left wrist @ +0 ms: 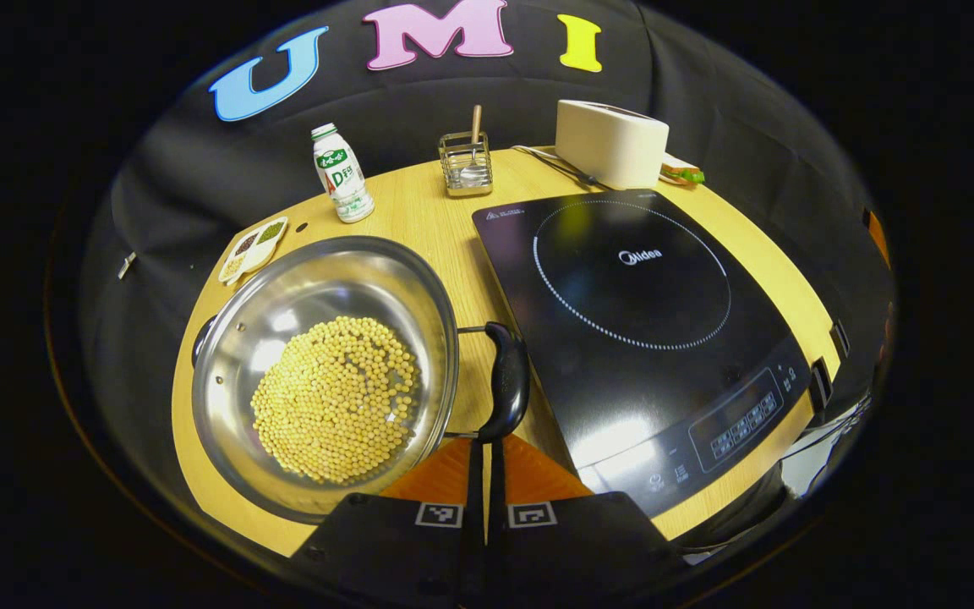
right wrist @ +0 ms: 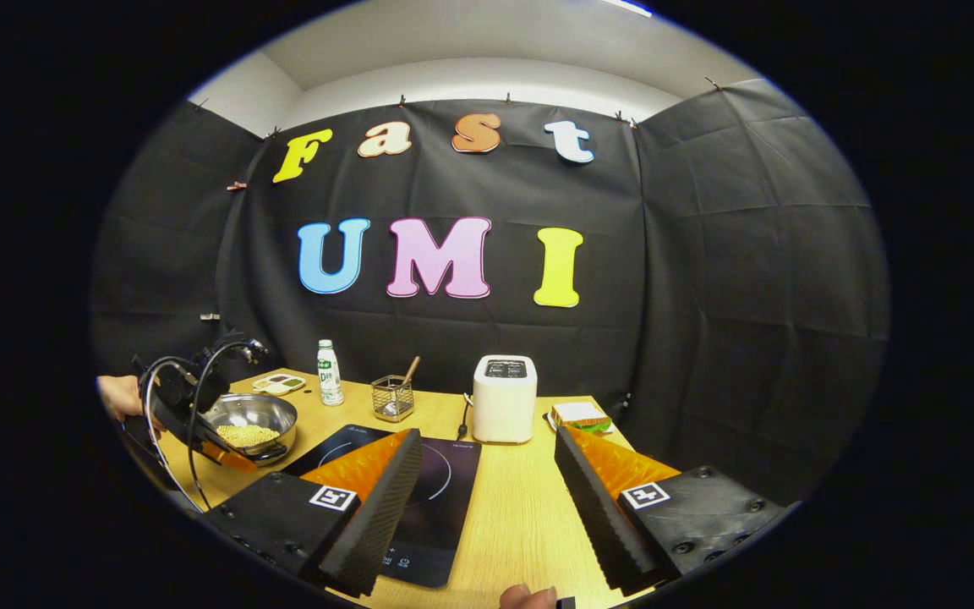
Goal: First push the handle of the pot to place it horizontally, then grasp the pot with both hands and set it on the induction cooktop.
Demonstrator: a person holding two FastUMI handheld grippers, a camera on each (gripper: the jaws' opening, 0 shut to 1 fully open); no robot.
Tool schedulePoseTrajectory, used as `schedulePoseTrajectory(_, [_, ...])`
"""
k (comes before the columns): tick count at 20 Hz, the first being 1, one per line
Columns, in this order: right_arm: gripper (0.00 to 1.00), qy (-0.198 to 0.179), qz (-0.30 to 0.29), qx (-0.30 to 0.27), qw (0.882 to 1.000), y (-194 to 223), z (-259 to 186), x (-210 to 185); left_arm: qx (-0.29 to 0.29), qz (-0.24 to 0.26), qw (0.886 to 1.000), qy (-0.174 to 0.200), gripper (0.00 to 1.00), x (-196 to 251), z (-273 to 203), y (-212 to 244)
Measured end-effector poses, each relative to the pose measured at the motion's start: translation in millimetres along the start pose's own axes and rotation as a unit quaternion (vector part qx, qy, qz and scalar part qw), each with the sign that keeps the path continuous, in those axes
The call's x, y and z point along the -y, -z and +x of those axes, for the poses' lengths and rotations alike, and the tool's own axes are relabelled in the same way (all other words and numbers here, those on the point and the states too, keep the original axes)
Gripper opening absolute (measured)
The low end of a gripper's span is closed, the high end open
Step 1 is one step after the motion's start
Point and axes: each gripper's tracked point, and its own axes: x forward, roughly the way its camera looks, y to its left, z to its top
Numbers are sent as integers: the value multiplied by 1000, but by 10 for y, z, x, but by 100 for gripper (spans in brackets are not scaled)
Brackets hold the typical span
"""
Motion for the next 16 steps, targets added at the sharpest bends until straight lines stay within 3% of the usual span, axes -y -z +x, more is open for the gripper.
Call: schedulePoseTrajectory(16, [98,14,-2,-13,1000,68,-12,100,44,-35,998,-24,5,28,386,-608])
